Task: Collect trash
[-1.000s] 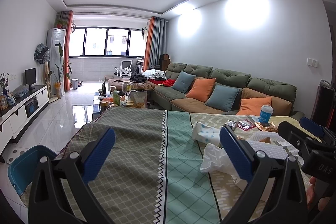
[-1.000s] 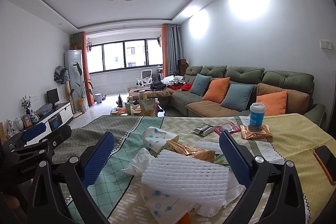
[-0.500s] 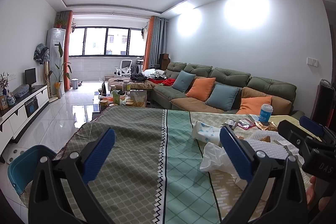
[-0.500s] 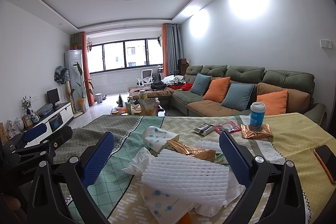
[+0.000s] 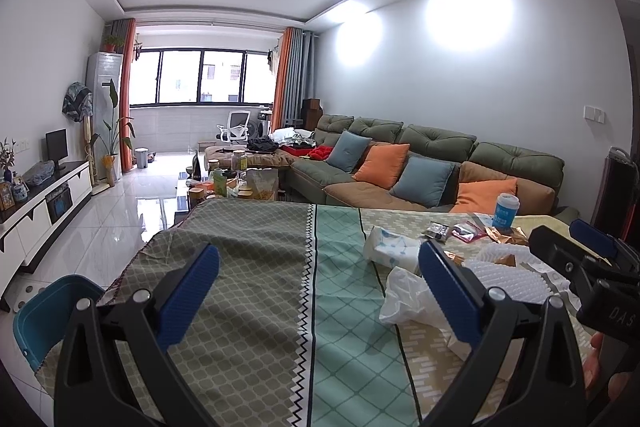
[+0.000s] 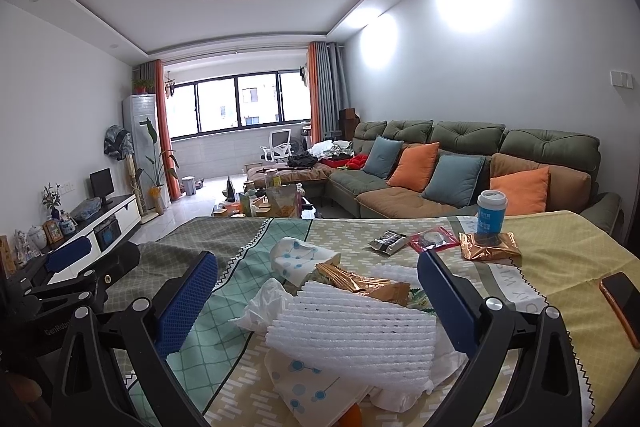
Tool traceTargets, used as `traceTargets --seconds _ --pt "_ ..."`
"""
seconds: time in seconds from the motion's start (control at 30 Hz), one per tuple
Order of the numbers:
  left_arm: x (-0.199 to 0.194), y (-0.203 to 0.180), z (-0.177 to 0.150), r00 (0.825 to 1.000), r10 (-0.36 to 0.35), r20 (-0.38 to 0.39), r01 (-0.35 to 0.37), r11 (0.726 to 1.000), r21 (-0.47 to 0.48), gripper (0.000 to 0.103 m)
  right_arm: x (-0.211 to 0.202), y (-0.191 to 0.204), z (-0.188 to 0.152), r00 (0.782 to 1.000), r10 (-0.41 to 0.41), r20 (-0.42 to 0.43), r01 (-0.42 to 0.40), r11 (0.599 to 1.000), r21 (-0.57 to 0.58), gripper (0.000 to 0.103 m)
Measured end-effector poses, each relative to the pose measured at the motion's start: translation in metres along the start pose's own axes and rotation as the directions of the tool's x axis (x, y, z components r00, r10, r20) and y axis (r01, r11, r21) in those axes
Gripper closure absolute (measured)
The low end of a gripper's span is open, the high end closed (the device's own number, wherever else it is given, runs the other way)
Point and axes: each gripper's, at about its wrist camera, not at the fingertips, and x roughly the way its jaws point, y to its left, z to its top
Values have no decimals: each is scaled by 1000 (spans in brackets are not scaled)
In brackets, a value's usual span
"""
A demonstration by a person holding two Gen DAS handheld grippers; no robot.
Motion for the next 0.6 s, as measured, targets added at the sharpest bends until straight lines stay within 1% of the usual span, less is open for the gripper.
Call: traceTargets --seconds 0.13,0.37,0.5,0.6 --pt "2 -1 -2 1000 -1 -7 1 1000 2 3 -3 1 0 1000 1 -3 -1 1000 3 4" --pt "6 -2 -3 1000 -6 -19 6 1000 5 3 0 2 -9 1000 11 -21 -11 1000 14 4" --pt "13 -3 -6 999 -19 -44 19 1000 7 3 8 -9 -12 997 15 -71 -11 998 58 4" --pt "19 -4 -10 996 -49 -77 50 999 12 3 14 -19 -16 993 18 -115 -7 995 102 4"
